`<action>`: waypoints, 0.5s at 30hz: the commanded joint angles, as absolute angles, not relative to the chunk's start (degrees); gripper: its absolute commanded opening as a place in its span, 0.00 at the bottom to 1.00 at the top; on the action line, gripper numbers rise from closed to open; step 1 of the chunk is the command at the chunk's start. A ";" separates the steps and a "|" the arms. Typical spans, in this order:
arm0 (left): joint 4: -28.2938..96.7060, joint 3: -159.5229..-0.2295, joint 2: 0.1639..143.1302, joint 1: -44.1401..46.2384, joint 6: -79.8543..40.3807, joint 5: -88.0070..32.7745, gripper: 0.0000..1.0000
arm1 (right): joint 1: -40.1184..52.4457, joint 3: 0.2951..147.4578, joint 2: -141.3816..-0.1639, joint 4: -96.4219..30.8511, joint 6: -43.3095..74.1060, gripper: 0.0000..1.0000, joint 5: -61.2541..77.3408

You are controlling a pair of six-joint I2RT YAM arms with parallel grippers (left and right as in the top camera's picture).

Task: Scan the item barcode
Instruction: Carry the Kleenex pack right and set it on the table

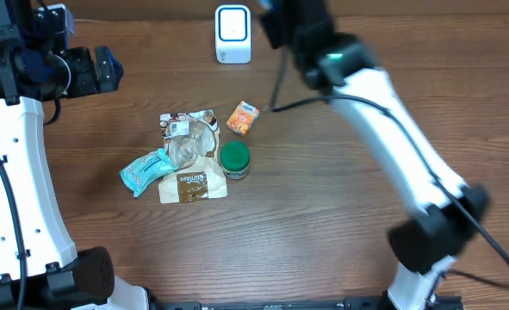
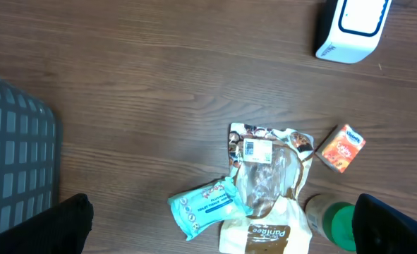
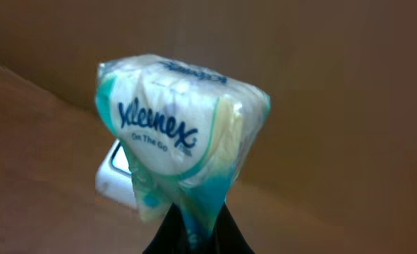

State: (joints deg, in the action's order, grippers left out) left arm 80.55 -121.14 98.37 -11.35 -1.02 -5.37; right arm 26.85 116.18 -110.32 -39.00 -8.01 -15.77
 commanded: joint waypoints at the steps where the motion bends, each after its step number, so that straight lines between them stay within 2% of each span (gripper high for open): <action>1: 80.36 -121.97 98.15 -11.22 0.25 -5.78 1.00 | 22.55 116.33 -106.19 -51.90 14.81 0.04 -9.17; 4: 80.34 -121.99 98.15 -11.22 0.25 -5.78 1.00 | 16.86 115.55 -106.04 -67.99 23.94 0.04 -3.36; 6: 80.34 -121.97 98.15 -11.22 0.25 -5.78 1.00 | 13.67 112.71 -106.59 -71.96 24.16 0.04 0.86; 10: 80.36 -121.97 98.15 -11.22 0.25 -5.78 1.00 | 8.47 103.50 -106.65 -71.16 24.01 0.04 3.97; 15: 80.34 -121.97 98.15 -11.22 0.25 -5.78 1.00 | 1.74 88.84 -106.65 -62.57 23.53 0.04 7.55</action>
State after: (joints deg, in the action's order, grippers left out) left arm 80.53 -121.14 98.37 -11.35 -1.02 -5.34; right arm 4.67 94.85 -106.91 -65.80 22.50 3.38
